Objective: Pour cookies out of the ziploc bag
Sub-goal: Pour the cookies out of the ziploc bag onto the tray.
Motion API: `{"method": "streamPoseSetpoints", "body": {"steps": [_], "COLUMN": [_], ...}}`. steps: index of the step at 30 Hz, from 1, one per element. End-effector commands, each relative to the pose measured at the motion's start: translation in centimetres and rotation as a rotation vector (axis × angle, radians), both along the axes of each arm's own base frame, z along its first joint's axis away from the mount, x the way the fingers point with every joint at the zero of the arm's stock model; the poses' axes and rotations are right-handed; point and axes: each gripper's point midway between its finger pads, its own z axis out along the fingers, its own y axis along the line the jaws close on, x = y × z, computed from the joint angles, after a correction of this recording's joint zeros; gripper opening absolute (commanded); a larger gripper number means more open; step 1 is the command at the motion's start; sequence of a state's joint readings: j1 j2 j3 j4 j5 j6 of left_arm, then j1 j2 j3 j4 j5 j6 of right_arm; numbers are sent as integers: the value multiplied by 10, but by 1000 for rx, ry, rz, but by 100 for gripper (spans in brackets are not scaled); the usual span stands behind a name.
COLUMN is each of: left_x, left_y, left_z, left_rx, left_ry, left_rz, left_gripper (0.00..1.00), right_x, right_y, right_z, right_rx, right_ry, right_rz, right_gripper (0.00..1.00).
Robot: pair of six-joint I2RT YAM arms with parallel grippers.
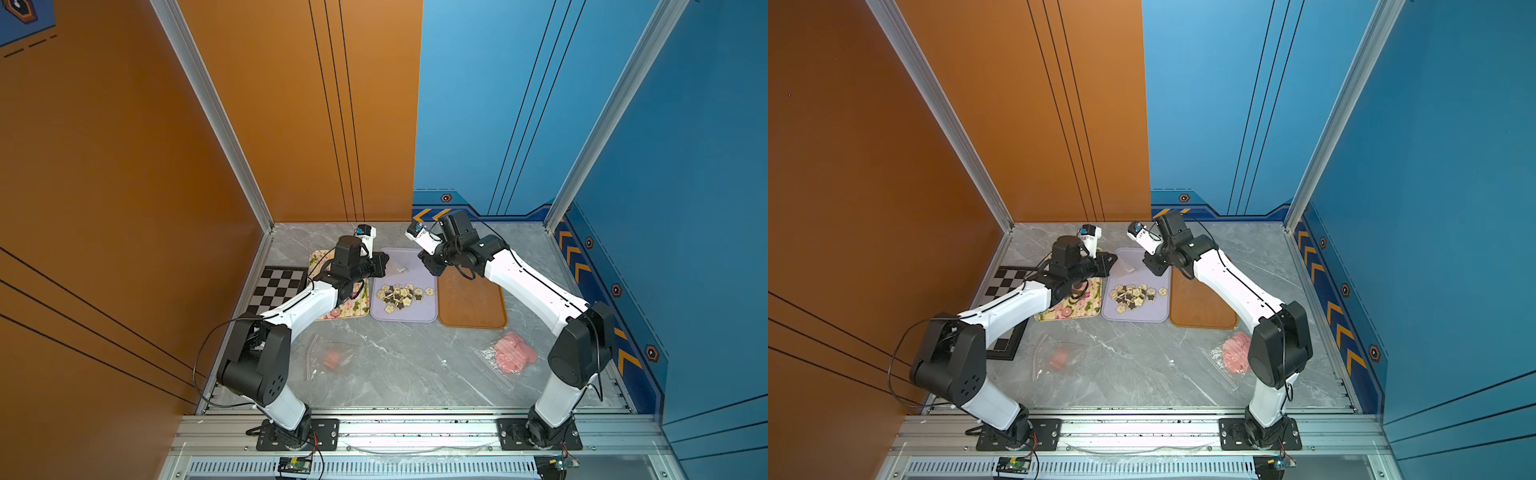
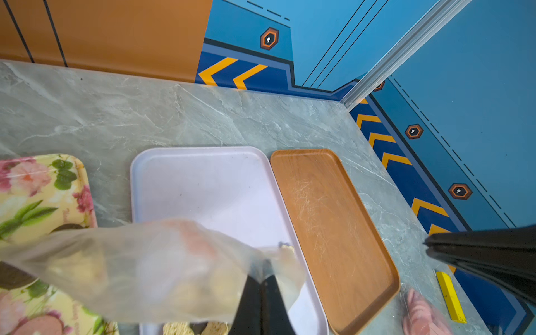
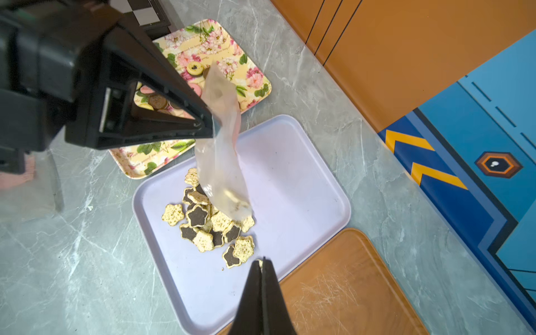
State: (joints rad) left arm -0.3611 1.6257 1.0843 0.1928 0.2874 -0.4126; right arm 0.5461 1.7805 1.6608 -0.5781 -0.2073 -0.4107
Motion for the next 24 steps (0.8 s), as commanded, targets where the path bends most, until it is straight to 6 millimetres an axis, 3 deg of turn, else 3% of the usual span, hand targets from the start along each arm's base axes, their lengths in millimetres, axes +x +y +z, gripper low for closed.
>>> {"method": "streamPoseSetpoints", "body": {"steps": [1, 3, 5, 6, 8, 9, 13, 17, 24], "left_x": [13, 14, 13, 12, 11, 10, 1, -10, -16], "left_y": [-12, -17, -22, -26, -34, -38, -55, -66, -66], "left_z": [3, 0, -3, -3, 0, 1, 5, -3, -16], "left_rx": [-32, -34, -39, -43, -51, -55, -84, -73, -66], "left_ry": [-15, -7, 2, 2, 0, -2, -5, -3, 8], "left_rz": [-28, -42, -60, -76, -105, -116, -181, -204, -188], "left_gripper": [0, 0, 0, 0, 0, 0, 0, 0, 0], "right_x": [-7, -2, 0, 1, 1, 3, 14, 25, 17], "right_y": [-10, -12, -15, -16, -13, -14, -24, -44, -32], "right_z": [-22, -13, -17, -23, -40, -50, -68, -62, -61], "right_rx": [-55, 1, 36, 57, 123, 159, 364, 692, 910], "right_ry": [79, 29, 35, 54, 127, 169, 253, 340, 451], "right_rz": [-7, -67, -103, -132, -163, -201, -356, -515, -536], "right_gripper": [0, 0, 4, 27, 51, 58, 60, 63, 64]}}
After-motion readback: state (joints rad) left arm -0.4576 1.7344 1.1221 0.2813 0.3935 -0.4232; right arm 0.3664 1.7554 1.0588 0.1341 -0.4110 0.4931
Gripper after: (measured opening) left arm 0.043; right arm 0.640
